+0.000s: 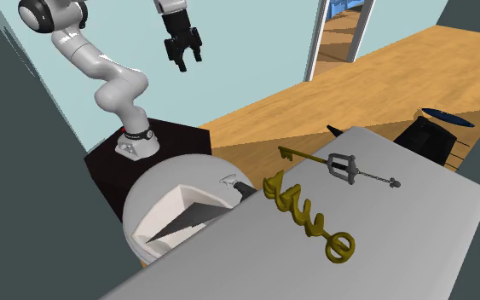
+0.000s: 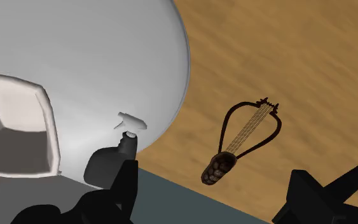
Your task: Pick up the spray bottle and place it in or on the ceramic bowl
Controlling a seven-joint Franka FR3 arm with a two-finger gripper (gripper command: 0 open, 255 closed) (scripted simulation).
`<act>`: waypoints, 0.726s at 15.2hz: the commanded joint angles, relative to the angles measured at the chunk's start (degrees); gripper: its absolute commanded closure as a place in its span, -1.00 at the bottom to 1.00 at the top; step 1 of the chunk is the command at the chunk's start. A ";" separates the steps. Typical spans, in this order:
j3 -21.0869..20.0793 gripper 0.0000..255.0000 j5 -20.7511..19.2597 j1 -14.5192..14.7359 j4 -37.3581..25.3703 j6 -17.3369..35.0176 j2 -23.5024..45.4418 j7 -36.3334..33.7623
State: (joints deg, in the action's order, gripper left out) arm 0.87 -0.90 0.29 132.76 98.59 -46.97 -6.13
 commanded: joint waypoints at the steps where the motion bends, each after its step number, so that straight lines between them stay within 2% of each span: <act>1: 0.00 -1.00 0.00 0.00 0.00 0.00 0.00 0.00; 11: 2.96 -1.00 -0.93 -2.20 0.57 13.66 17.29 -0.43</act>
State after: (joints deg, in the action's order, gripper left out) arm 3.45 -1.72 -1.65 133.15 110.92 -31.20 -6.61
